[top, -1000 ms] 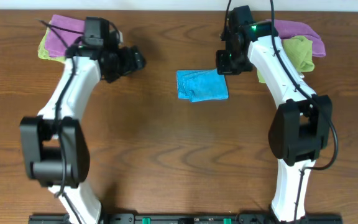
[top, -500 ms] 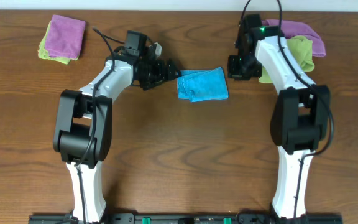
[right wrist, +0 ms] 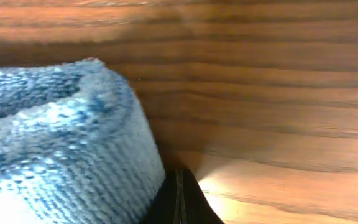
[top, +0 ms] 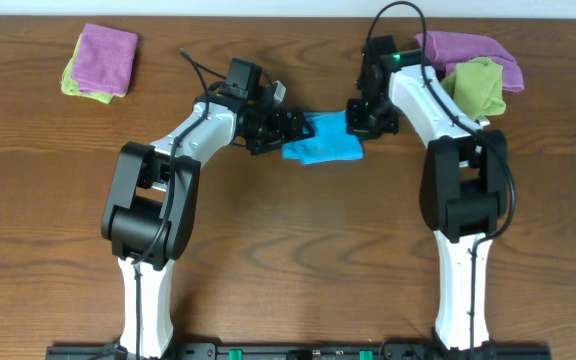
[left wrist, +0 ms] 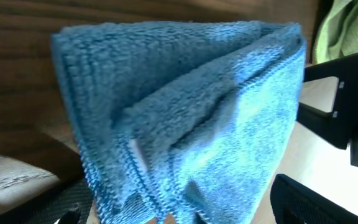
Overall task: Fold the cloth
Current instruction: 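Grasp the folded blue cloth with both grippers from either side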
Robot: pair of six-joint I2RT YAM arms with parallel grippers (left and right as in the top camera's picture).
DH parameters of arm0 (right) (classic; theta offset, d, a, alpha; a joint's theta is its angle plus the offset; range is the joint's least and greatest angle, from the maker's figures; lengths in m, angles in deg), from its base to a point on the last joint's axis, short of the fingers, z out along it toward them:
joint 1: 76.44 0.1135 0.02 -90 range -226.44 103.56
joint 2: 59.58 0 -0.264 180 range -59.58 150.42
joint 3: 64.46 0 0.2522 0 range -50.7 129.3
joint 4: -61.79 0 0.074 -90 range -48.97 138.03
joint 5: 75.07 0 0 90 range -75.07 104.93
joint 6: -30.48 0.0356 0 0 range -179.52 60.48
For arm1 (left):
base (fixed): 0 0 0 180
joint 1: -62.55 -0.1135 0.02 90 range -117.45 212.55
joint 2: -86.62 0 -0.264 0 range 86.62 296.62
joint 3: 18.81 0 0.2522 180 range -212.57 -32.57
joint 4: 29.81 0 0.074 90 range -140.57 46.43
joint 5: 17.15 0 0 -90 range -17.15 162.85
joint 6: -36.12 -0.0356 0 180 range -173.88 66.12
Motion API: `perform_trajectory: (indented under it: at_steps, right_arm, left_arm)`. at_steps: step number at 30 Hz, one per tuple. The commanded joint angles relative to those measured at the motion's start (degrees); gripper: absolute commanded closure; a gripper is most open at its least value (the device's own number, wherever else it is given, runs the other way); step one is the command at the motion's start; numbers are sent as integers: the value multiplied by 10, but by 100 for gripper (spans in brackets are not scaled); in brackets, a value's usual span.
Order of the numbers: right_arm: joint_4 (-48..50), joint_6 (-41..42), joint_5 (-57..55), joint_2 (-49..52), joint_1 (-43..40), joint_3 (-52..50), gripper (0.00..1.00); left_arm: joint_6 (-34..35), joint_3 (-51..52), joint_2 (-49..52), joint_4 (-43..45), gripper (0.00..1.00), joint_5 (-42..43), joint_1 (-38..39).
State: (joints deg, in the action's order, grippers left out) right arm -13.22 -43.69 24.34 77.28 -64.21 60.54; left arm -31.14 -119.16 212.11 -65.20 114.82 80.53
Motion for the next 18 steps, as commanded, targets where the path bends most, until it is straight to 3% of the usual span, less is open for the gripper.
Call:
perform_trajectory:
  at_steps: [1,14,16,18]
  right_arm:
    - [1,9,10,18,6,0,99]
    - [13,9,62,18,14,0,99]
    - [18,10,76,18,14,0,99]
    - [19,16,76,18,15,0,99]
  left_arm:
    - [4,16,24,1,8,19,-16]
    - [7,30,60,35,10,76,-22]
    - [7,30,60,35,14,76,-22]
    - [7,30,60,35,25,76,-22]
